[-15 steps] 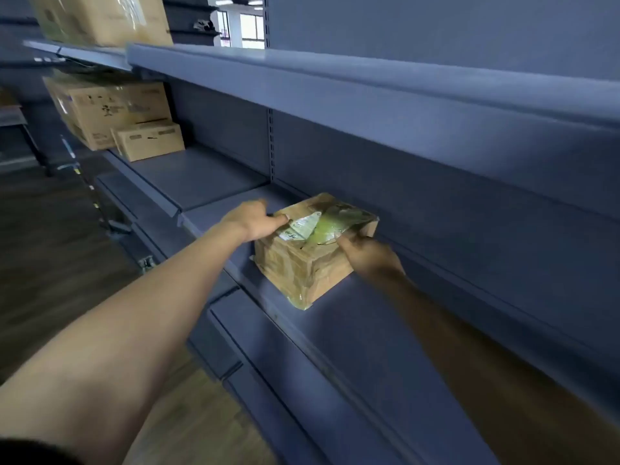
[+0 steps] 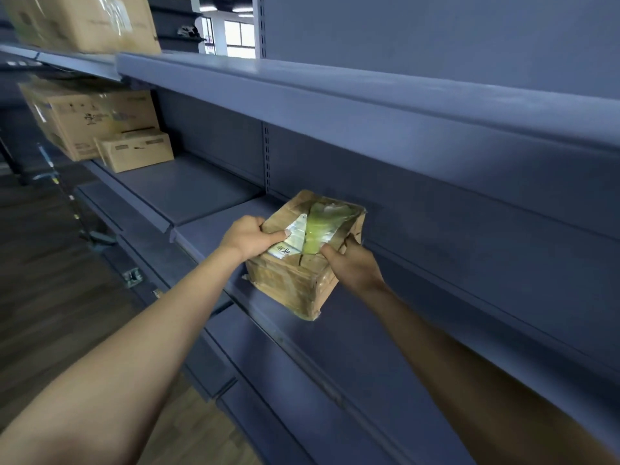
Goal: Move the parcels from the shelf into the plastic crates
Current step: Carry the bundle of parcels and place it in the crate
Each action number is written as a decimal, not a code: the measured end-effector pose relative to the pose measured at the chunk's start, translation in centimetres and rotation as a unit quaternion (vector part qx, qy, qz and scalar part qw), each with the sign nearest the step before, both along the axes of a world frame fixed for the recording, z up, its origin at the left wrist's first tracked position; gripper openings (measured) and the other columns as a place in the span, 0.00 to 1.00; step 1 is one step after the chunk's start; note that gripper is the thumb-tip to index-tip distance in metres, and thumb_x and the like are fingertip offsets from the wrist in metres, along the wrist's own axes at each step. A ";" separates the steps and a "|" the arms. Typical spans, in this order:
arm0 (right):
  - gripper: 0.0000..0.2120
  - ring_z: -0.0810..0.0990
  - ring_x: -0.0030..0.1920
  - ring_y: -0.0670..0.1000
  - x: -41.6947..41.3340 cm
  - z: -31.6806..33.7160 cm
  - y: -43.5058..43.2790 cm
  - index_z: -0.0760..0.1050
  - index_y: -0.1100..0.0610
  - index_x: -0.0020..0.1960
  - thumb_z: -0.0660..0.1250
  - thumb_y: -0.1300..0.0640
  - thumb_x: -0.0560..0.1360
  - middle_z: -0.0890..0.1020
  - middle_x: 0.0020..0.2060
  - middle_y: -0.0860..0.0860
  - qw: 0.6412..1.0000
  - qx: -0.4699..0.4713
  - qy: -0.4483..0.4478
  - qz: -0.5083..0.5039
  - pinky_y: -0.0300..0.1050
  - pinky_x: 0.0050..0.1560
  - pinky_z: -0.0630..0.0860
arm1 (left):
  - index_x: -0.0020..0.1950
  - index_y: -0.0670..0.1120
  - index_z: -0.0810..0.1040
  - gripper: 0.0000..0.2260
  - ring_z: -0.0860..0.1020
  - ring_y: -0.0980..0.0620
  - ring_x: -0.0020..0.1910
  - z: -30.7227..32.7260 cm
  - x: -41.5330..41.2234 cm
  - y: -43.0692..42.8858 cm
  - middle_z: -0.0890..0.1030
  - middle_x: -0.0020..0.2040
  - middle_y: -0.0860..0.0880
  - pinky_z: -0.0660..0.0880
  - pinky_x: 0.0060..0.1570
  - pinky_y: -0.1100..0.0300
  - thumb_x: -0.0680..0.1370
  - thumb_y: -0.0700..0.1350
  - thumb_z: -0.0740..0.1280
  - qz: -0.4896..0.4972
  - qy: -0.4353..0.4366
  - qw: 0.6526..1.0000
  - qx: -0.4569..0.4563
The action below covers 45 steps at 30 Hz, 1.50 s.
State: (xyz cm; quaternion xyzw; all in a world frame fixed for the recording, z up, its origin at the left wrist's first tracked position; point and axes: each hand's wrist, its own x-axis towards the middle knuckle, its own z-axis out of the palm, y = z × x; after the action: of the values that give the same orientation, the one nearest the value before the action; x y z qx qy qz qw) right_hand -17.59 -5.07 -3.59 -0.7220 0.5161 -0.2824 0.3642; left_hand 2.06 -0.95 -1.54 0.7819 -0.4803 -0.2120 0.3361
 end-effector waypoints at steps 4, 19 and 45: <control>0.21 0.77 0.59 0.53 3.5 0.8 0.6 0.69 0.52 0.67 0.63 0.49 0.76 0.80 0.58 0.50 0.997 -0.020 -0.059 0.034 0.42 0.53 0.70 | 0.43 0.49 0.77 0.12 0.78 0.53 0.43 0.4 2.0 2.6 0.79 0.38 0.56 0.71 0.39 0.60 0.71 0.56 0.73 0.060 0.028 0.996 -0.066; 0.21 0.77 0.59 0.54 23.2 -1.3 10.7 0.68 0.51 0.69 0.63 0.50 0.77 0.79 0.61 0.51 0.953 -0.058 -0.019 0.296 0.44 0.53 0.73 | 0.53 0.43 0.73 0.22 0.79 0.44 0.51 -3.9 13.5 21.9 0.81 0.50 0.47 0.71 0.43 0.56 0.71 0.58 0.72 0.324 -0.018 0.943 -0.076; 0.09 0.76 0.36 0.45 63.4 -4.6 7.2 0.75 0.53 0.57 0.63 0.56 0.77 0.79 0.39 0.43 0.881 0.010 -0.106 0.460 0.40 0.36 0.69 | 0.32 0.47 0.67 0.18 0.70 0.53 0.30 -7.2 46.7 19.9 0.72 0.30 0.52 0.61 0.28 0.58 0.73 0.56 0.69 0.559 -0.032 0.819 -0.127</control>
State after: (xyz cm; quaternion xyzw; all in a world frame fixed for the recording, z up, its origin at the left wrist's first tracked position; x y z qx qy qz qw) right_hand 45.83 2.16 -8.18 -0.8401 0.0870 -0.1527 0.5131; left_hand 48.78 18.99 -8.76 0.8729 0.0066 0.1004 0.4774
